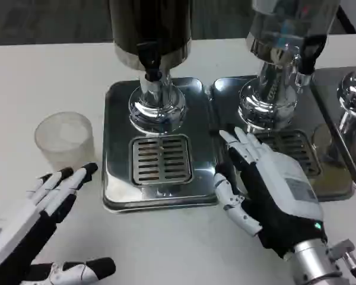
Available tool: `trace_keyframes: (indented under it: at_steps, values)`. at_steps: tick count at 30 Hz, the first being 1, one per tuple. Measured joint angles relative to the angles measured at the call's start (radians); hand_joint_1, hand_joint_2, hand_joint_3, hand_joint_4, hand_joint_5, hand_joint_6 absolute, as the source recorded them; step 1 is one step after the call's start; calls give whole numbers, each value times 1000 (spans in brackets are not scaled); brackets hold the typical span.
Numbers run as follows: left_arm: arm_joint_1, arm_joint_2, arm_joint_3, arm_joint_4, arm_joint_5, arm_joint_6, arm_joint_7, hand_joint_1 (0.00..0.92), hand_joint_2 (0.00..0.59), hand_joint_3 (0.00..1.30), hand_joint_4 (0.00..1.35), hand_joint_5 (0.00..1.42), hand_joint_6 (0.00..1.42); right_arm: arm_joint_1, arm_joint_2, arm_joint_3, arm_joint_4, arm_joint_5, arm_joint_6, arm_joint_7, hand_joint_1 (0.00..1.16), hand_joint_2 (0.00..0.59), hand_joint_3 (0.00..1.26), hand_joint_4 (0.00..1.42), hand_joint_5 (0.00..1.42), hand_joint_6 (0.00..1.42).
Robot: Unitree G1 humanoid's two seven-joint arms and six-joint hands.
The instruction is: Grasp the cup under the faucet to collect the drink, then remove the cup.
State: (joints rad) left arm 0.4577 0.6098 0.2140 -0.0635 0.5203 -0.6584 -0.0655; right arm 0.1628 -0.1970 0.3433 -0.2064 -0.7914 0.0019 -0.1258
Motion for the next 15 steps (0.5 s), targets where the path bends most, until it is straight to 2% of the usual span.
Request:
trace_keyframes:
  at_steps: [15]
  values:
    - [-5,0,-2,-8,3,17,0,0,54,0,0,0,0,5,8,-12,0,14,0,-10,0,552,141,42,49,45]
